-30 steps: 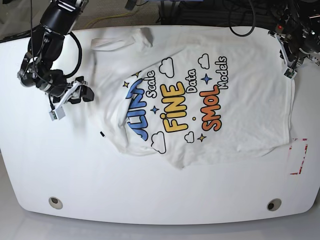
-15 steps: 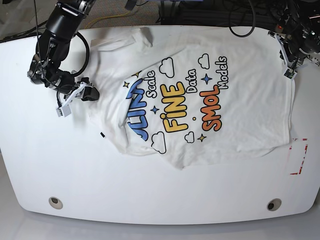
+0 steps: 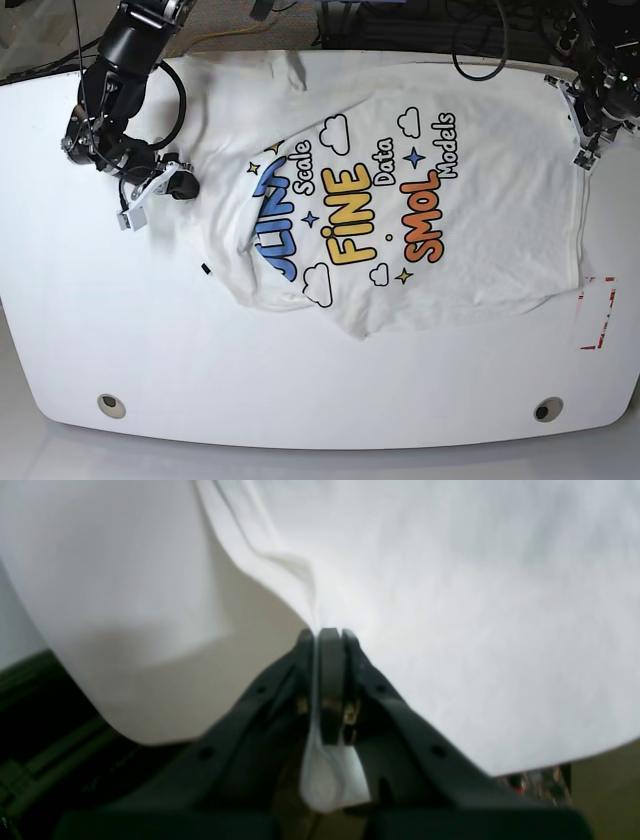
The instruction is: Fold the T-shirt properly
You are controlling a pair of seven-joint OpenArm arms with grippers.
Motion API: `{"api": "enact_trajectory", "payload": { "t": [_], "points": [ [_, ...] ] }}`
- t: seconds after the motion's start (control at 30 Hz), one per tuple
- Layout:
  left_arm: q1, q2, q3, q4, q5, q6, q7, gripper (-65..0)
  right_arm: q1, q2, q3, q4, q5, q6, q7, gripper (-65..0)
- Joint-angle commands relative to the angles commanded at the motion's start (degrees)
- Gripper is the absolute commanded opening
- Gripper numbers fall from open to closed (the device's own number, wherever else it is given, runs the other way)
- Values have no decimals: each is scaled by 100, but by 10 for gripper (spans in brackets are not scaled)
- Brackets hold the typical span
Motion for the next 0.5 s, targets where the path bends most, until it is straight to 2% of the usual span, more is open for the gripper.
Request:
{"api": "enact_trajectory", "payload": {
  "t": [0.13, 0.23, 0.4, 0.5],
  "points": [
    [-9, 0, 0, 0, 0, 0, 0, -650, -457, -35, 0, 721, -35, 0, -9, -650],
    [-9, 0, 9, 0, 0, 0, 0, -650, -633, -35, 0, 800, -44, 0, -9, -645],
    [-9, 0, 9, 0, 9, 0, 0, -650, -905, -35, 18, 853, 18, 0, 18, -382],
    [-9, 0, 18, 0, 18, 0, 0, -650, -1134, -35, 44, 1011, 18, 0, 18, -300]
  ]
}}
